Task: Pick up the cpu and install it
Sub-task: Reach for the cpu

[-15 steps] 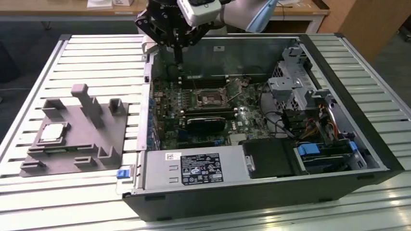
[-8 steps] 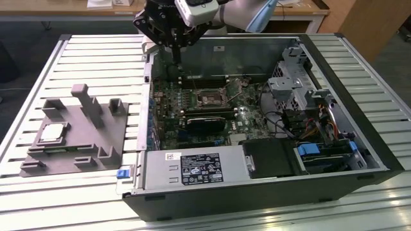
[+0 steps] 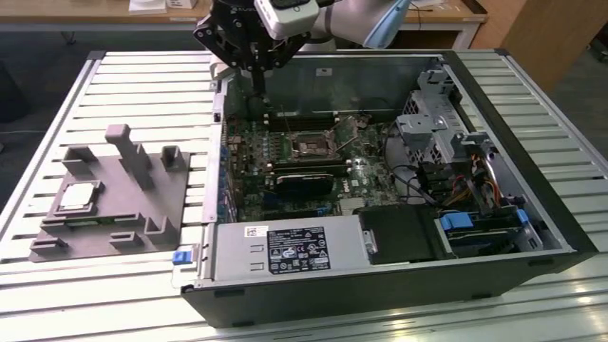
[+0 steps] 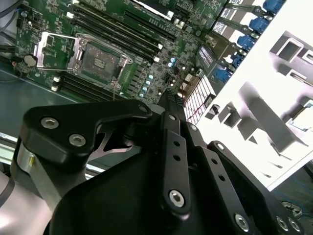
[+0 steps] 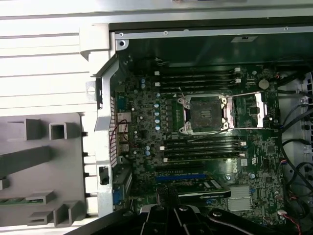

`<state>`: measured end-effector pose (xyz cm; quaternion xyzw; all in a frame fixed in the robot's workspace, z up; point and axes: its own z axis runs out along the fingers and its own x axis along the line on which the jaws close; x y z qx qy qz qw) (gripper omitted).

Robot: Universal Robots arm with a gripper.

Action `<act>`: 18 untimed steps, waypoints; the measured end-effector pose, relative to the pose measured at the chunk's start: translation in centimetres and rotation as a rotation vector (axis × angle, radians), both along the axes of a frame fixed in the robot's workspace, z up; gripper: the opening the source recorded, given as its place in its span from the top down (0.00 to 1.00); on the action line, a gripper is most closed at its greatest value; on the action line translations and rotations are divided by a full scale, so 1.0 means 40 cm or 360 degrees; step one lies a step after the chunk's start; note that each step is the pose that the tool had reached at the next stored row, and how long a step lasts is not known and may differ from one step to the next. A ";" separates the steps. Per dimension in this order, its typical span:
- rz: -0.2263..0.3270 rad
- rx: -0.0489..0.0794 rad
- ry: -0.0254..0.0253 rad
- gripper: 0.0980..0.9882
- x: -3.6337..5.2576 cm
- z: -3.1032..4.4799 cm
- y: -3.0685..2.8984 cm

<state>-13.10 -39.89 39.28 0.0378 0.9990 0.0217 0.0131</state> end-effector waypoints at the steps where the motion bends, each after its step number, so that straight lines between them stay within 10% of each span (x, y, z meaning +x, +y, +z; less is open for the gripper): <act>1: 0.0000 0.0000 0.00000 0.99 -0.001 0.000 0.000; 18: 0.0000 0.0000 0.00001 0.99 -0.021 -0.002 0.000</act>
